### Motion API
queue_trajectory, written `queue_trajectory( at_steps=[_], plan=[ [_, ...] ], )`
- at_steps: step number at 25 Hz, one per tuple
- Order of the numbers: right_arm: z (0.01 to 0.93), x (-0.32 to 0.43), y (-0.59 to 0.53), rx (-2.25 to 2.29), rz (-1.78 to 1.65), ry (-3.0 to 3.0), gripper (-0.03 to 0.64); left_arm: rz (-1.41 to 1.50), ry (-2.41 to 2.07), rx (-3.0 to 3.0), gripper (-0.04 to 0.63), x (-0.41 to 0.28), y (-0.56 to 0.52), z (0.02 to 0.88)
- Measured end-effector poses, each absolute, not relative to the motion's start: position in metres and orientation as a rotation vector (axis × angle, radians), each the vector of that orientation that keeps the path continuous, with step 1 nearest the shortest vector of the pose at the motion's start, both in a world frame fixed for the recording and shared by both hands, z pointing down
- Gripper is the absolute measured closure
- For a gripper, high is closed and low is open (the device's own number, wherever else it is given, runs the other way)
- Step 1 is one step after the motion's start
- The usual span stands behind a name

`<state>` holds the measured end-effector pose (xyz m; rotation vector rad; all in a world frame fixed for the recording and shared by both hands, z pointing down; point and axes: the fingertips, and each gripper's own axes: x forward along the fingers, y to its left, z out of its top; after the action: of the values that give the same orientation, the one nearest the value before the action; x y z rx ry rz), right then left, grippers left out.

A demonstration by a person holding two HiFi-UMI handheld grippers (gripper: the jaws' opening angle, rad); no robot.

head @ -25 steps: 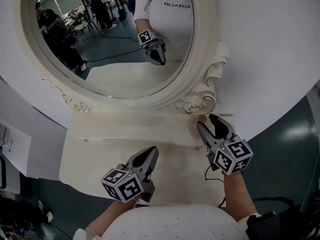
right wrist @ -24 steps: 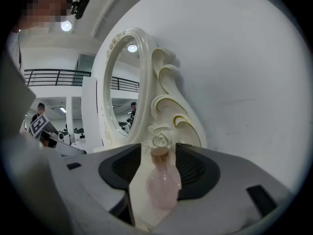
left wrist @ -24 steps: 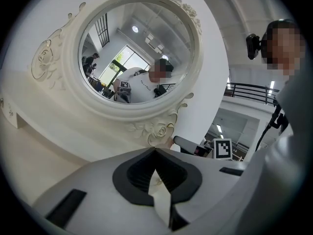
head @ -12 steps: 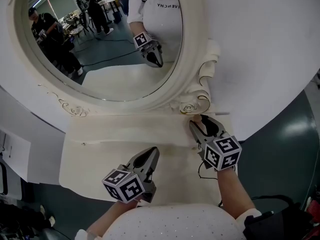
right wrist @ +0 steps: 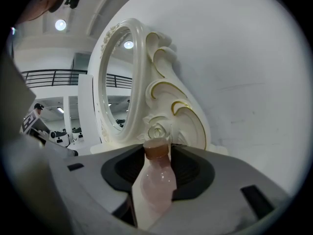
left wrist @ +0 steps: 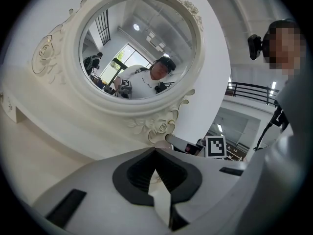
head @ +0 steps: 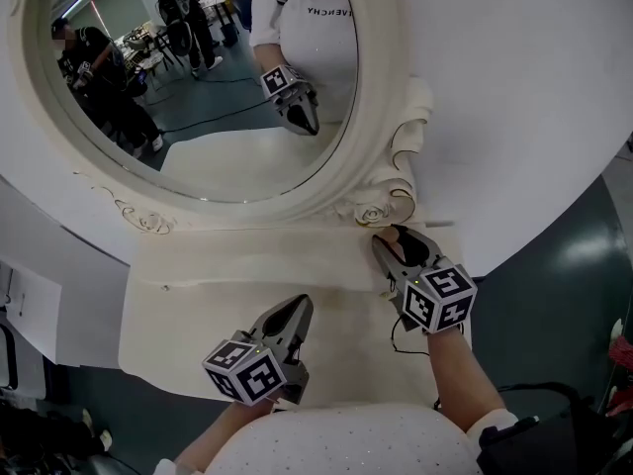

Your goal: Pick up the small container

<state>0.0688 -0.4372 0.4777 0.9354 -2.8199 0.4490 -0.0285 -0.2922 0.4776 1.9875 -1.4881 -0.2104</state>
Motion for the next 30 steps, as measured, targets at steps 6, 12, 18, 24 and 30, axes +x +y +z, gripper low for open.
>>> queue_trajectory(
  at_steps=[6,12,18,24,30],
  plan=[
    [0.478,0.068,-0.437,0.936,0.379,-2.807,0.457,-0.211,-1.478,1.998,0.592,-0.023,-0.294,0.477],
    [0.476,0.068,-0.437,0.918,0.349,-2.793,0.466,-0.207,-1.471,1.999,0.592,-0.017,-0.293,0.479],
    [0.475,0.073,-0.442,0.94,0.404,-2.802,0.468,-0.205,-1.485,2.013,0.592,-0.016,-0.291,0.473],
    [0.469,0.085,-0.436,0.987,0.467,-2.829,0.469,-0.163,-1.483,2.02,0.594,-0.015,-0.284,0.474],
    [0.441,0.096,-0.419,1.013,0.474,-2.9,0.469,-0.196,-1.441,2.081,0.594,-0.005,-0.284,0.457]
  ],
)
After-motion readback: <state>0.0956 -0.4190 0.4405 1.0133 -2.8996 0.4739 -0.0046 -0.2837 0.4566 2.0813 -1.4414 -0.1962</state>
